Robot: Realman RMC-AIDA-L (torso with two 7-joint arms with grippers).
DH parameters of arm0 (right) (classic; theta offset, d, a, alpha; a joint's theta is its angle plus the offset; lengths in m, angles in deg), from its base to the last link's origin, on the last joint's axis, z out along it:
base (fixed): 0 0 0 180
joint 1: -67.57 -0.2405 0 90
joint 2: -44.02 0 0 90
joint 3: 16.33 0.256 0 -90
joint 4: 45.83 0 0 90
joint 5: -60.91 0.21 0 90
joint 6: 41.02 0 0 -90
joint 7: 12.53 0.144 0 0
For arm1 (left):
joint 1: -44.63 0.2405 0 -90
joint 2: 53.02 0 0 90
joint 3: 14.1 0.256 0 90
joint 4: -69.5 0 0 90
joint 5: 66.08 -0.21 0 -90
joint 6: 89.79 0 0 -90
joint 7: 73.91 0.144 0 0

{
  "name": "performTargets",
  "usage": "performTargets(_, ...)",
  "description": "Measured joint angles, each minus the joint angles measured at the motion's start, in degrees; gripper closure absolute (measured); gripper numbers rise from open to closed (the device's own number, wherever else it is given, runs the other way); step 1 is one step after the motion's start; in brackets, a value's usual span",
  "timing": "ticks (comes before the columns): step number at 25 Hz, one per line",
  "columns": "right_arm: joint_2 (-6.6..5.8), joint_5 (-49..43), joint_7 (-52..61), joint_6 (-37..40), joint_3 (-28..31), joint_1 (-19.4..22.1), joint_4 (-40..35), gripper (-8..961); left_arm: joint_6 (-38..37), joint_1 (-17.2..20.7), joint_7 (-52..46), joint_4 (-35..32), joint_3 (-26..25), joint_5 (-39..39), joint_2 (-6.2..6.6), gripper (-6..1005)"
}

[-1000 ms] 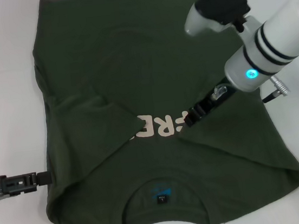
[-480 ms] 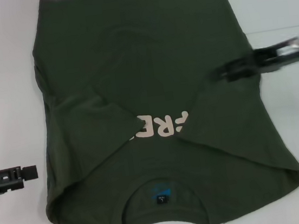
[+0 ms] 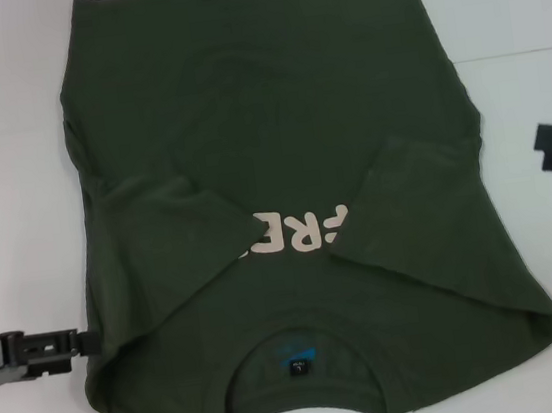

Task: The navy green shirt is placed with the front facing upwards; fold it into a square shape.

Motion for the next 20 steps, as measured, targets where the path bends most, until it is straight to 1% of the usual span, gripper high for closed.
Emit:
performTargets(1,-0.05,-0.13,-0.71,-0.13,0.09,0.4,0.68,9,0.45,-0.21,-0.23,0.13,0.29,-0.02,-0.13,163)
performTargets(4,-0.1,-0.21,-2.04,-0.37,0.03,0.98,1.89,9,2.0,-0.97,-0.94,0.37,1.76,-0.06,-0.42,163)
performTargets(9,-0.11,-1.47,-2.4,-0.31,-0.15,1.15,2.1,8,5.01,-1.53,-3.15,0.34,6.07,-0.1,-0.5,163)
performTargets(12,-0.11,-1.76,-2.62,-0.11,0.0,1.13,2.12,8,5.74,-1.84,-4.47,-0.84,8.16,-0.79,-0.56,163)
performTargets(16,-0.11,-1.76,-2.8,-0.11,-0.17,1.06,2.15,8,6.15,-2.54,-6.81,-3.56,9.53,-4.34,-0.54,163)
performTargets(20,-0.11,-1.76,-2.89,-0.15,-0.01,1.07,2.18,8,6.61,-3.41,-8.83,-4.1,10.91,-7.32,-0.49,162)
